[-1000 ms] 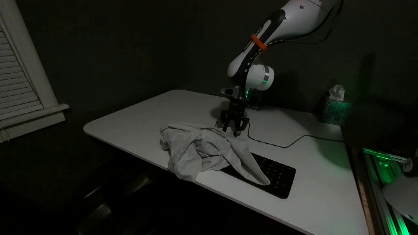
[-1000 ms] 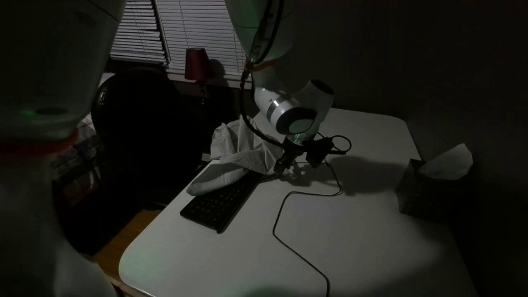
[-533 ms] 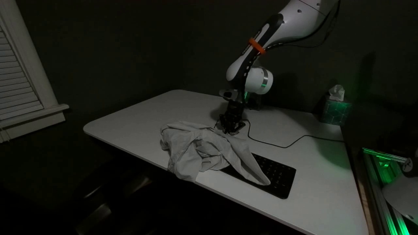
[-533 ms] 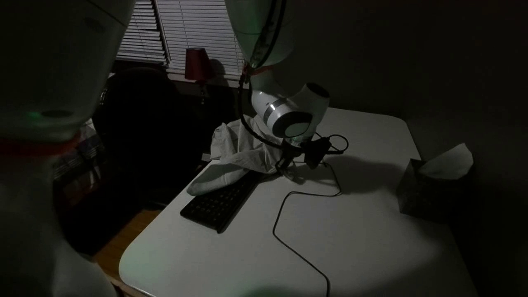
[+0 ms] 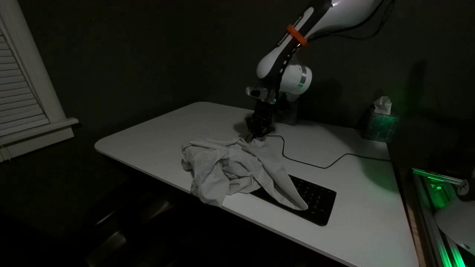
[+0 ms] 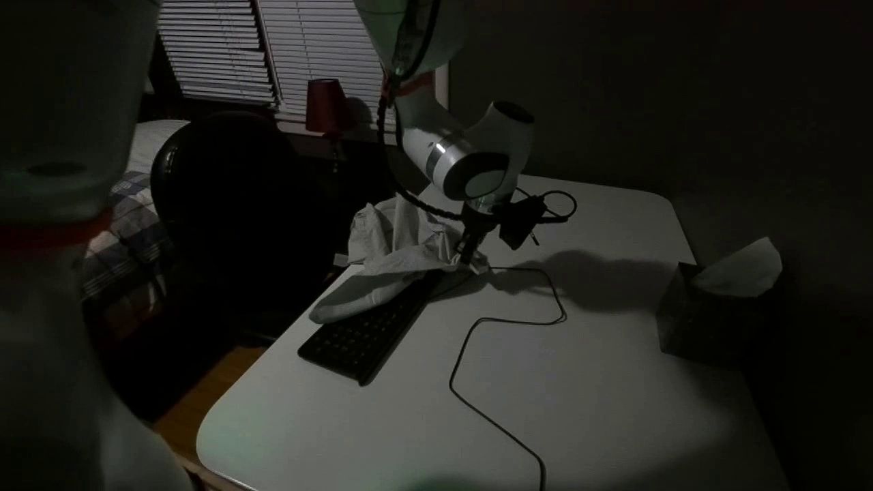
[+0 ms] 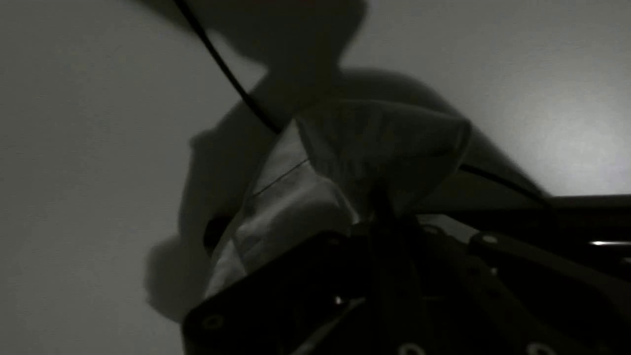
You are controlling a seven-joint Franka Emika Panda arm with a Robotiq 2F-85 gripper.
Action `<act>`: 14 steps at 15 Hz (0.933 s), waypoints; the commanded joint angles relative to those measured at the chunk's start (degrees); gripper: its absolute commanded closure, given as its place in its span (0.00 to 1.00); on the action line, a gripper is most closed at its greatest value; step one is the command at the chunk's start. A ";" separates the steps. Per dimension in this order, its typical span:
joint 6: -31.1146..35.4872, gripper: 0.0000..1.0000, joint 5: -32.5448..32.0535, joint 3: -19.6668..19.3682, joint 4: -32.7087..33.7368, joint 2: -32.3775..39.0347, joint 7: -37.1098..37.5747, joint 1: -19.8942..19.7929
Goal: Move the white cloth to the right
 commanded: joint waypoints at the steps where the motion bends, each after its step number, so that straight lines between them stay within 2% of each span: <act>1: 1.98 0.99 0.16 -1.31 -5.91 -9.32 5.65 2.32; 3: 4.13 0.99 2.13 -1.55 -7.05 -13.52 8.12 2.74; 6: 9.31 0.99 0.63 -3.74 -10.11 -19.91 13.78 4.53; 11: 18.13 0.99 -0.66 -4.04 -14.30 -30.76 15.26 2.41; 13: 19.70 0.99 -1.71 -4.65 -15.32 -34.13 17.05 1.38; 14: 18.53 0.99 0.07 -4.72 -15.53 -35.90 18.09 1.03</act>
